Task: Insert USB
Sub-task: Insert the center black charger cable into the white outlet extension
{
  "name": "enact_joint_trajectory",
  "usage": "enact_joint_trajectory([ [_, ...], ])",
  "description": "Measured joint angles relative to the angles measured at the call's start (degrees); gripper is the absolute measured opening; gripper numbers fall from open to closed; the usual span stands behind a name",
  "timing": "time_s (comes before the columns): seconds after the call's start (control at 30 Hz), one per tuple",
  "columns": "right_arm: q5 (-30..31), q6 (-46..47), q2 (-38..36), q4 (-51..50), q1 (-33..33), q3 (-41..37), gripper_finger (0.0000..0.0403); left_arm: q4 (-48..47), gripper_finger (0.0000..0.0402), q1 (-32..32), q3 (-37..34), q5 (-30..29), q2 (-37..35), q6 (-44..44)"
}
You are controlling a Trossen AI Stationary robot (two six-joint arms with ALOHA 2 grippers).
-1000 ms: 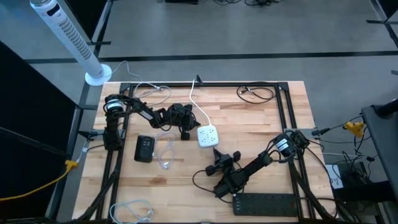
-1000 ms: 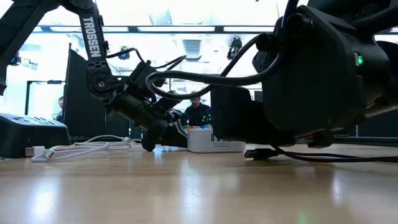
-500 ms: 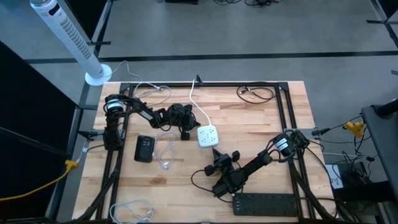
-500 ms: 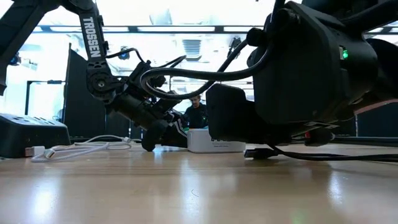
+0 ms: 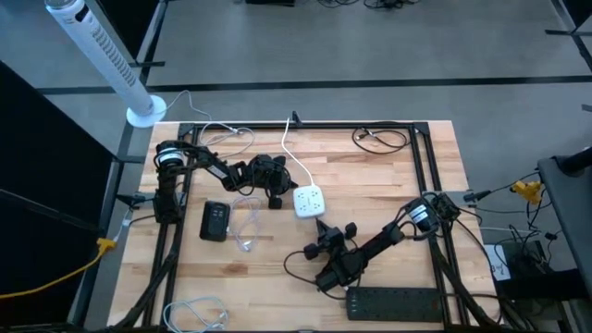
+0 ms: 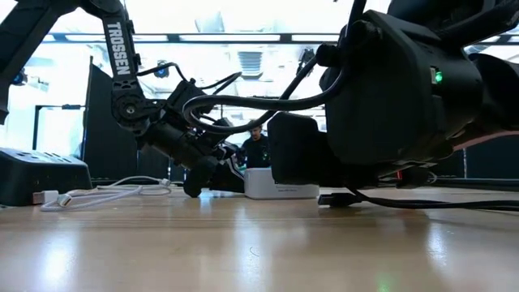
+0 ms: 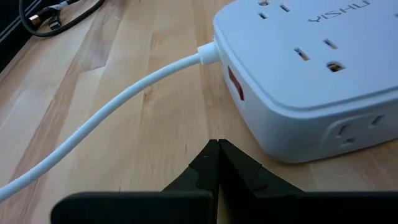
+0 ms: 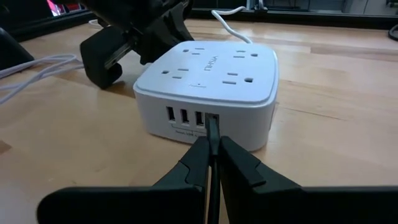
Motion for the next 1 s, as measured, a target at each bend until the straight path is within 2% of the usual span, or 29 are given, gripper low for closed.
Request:
enact_joint_trajectory([
  [0.63,-0.2,0.7,0.0,-1.5,-0.3,0.0,0.0012,0.5,0.0,-1.0,-0.4,1.2,0.0,-0.3],
  [0.8,-0.3,-0.7,0.0,-1.7,-0.6,-0.1,0.0012,0.4,0.0,-1.4,-0.4,5.6,0.0,0.4],
  [1.0,-0.3,-1.5,0.0,-1.6,-0.6,-0.1,0.0012,0.3,0.0,-1.8,-0.5,6.6,0.0,0.7],
])
